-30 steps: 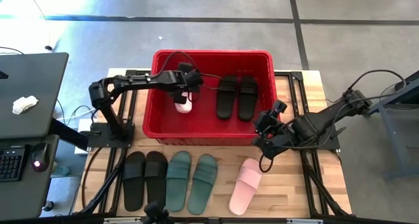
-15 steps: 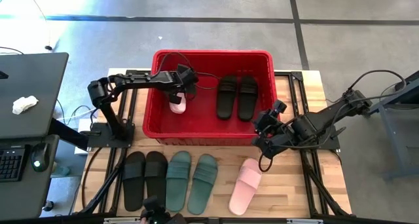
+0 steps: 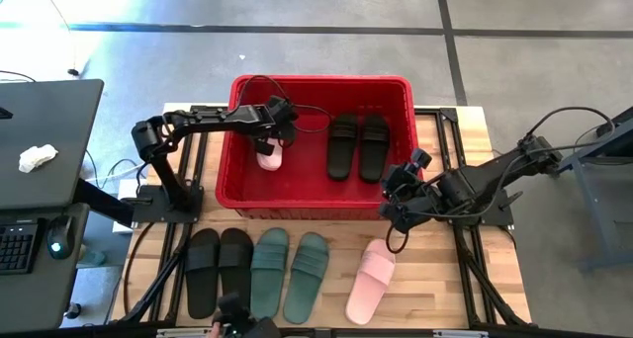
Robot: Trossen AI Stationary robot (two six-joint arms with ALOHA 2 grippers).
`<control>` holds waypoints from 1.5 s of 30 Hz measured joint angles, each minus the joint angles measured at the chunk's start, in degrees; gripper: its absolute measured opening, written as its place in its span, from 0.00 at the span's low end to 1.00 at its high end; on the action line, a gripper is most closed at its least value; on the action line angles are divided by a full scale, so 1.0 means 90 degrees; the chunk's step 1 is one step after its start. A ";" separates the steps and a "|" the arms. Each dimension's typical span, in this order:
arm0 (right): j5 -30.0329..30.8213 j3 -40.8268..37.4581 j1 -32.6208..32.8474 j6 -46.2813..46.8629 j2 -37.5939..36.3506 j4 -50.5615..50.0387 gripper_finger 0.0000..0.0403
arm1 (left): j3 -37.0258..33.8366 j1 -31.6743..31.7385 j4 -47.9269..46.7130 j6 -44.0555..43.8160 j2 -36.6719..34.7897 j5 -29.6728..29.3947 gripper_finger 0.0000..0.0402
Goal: Pick and place slides into bin
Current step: Put the pink slide into the red bin
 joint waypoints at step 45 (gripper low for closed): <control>-0.1796 0.0002 0.0002 -0.0670 -0.0593 0.0959 0.40 | 0.3807 -0.0438 -0.2310 -0.2040 0.0012 0.3126 0.45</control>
